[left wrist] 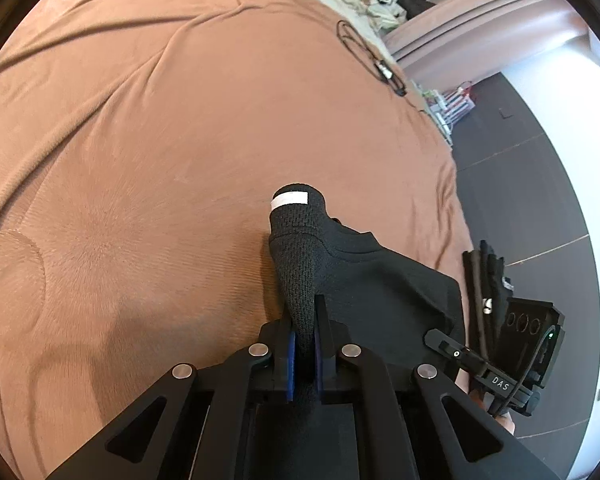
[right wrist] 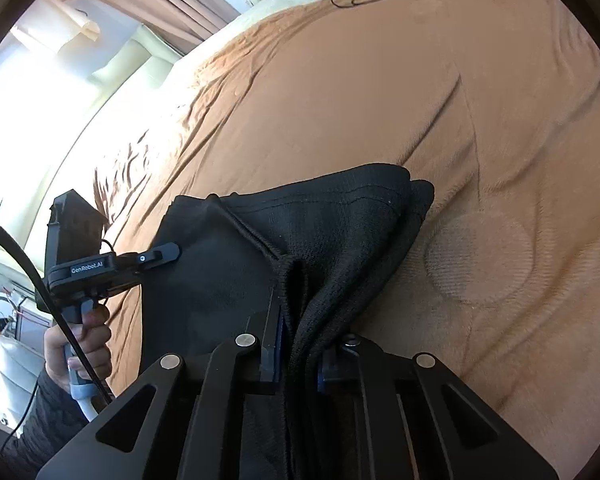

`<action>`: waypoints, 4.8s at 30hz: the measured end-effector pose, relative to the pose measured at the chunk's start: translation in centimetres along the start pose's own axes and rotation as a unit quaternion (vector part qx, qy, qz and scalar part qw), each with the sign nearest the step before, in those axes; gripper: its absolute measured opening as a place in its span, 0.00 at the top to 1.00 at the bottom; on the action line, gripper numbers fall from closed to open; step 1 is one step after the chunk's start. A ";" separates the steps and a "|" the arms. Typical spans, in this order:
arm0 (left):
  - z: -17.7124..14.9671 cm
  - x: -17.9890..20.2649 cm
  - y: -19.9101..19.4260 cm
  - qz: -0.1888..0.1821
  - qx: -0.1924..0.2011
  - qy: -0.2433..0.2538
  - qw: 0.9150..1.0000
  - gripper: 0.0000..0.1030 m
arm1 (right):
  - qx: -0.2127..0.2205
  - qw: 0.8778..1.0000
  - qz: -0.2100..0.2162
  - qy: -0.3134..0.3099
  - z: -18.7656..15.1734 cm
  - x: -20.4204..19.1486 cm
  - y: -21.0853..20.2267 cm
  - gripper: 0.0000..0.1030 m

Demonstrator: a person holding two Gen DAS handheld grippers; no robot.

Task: Fold small clothes
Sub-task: 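Lift the folded black shirt off the bed with both grippers, then carry the folded shirt with both grippers toward the stack of folded clothes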

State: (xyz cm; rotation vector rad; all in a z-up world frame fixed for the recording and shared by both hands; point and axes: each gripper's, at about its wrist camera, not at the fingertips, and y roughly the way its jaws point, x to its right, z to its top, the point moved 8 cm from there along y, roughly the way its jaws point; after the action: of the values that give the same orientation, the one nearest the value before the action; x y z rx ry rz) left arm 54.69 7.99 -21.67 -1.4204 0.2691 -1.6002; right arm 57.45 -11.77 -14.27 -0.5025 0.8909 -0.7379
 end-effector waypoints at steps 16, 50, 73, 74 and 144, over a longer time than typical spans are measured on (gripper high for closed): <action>-0.5 4.9 -7.0 -0.042 0.039 0.041 0.998 0.94 | 0.053 0.998 -0.016 -0.040 -1.8 -5.7 -5.3 0.94; -2.4 25.9 -14.7 -0.135 0.077 0.189 0.970 0.94 | 0.216 0.962 -0.106 -0.125 -8.4 -10.9 -26.6 0.94; -11.2 44.4 -5.8 -0.185 -0.005 0.320 0.929 0.95 | 0.290 0.922 -0.234 -0.100 -16.4 -10.6 -38.9 0.94; -11.7 45.0 -5.7 -0.187 -0.006 0.324 0.927 0.95 | 0.293 0.921 -0.238 -0.099 -16.6 -10.7 -39.2 0.94; -3.1 46.4 26.8 -0.053 -0.082 0.313 0.945 0.95 | 0.209 0.920 -0.319 0.091 -3.7 1.8 -28.3 0.81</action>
State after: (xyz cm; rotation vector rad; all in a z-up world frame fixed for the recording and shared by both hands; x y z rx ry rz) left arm 70.74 -42.03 -10.82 -1.0147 0.7195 -2.1322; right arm 44.88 -31.87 1.71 -0.3393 0.7052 -1.5560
